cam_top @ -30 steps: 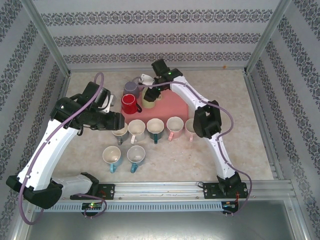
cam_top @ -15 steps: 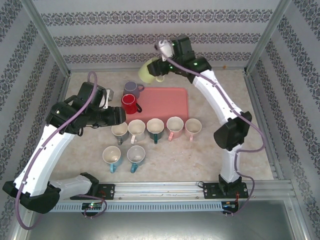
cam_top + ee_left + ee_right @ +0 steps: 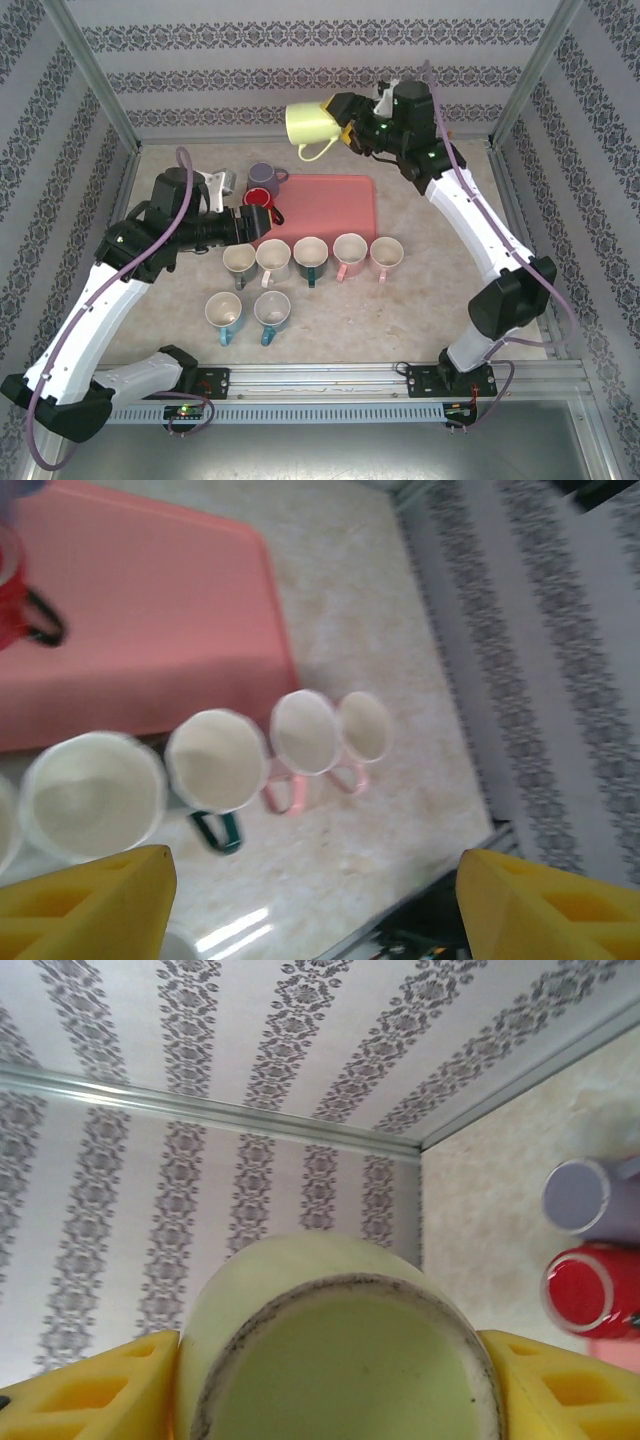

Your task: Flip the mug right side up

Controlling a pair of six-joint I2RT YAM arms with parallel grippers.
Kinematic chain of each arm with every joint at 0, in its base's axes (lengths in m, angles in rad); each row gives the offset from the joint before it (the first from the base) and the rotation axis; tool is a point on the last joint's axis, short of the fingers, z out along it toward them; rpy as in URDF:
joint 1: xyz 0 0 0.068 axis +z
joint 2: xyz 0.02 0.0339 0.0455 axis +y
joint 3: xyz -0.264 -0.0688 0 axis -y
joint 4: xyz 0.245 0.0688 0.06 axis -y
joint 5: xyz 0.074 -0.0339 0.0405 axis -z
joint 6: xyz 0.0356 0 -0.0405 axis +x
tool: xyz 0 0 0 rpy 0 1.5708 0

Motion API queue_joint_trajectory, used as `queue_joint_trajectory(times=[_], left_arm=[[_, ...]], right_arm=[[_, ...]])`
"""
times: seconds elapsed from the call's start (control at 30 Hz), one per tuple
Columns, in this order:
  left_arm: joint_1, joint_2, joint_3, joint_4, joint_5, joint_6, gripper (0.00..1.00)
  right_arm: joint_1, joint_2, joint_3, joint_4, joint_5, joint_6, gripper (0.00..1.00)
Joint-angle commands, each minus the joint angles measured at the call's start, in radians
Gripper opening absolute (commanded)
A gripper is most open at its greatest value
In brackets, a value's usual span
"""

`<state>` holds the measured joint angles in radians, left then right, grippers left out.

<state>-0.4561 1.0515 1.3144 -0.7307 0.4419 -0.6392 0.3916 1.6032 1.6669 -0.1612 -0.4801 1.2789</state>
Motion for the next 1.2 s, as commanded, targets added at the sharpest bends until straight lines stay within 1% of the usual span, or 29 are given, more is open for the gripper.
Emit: queue_joint_trajectory(times=[0.0, 0.17, 0.27, 0.4, 0.53, 0.67, 0.93, 1.07, 1.17], left_arm=[[0.012, -0.005, -0.06, 0.331, 0.151, -0.089, 0.76], [0.025, -0.017, -0.141, 0.583, 0.199, -0.154, 0.76], [0.034, -0.014, -0.183, 0.707, 0.218, -0.192, 0.76], [0.045, 0.008, -0.227, 0.902, 0.261, -0.282, 0.75], [0.045, 0.032, -0.247, 1.037, 0.285, -0.344, 0.75], [0.046, 0.049, -0.247, 1.066, 0.279, -0.354, 0.72], [0.046, 0.091, -0.273, 1.156, 0.3, -0.433, 0.55], [0.044, 0.109, -0.297, 1.237, 0.319, -0.492, 0.41], [0.043, 0.104, -0.301, 1.247, 0.32, -0.495, 0.29]], right_arm=[[0.022, -0.107, -0.019, 0.2, -0.032, 0.191, 0.31], [0.043, -0.186, -0.092, 0.21, -0.03, 0.24, 0.31], [0.064, -0.224, -0.13, 0.221, -0.032, 0.26, 0.31], [0.093, -0.266, -0.171, 0.225, -0.028, 0.267, 0.31], [0.108, -0.302, -0.211, 0.233, -0.024, 0.27, 0.32], [0.116, -0.332, -0.252, 0.245, -0.017, 0.281, 0.32], [0.14, -0.359, -0.284, 0.258, -0.002, 0.289, 0.32], [0.162, -0.363, -0.295, 0.259, 0.013, 0.285, 0.32], [0.172, -0.368, -0.309, 0.259, 0.027, 0.28, 0.32]])
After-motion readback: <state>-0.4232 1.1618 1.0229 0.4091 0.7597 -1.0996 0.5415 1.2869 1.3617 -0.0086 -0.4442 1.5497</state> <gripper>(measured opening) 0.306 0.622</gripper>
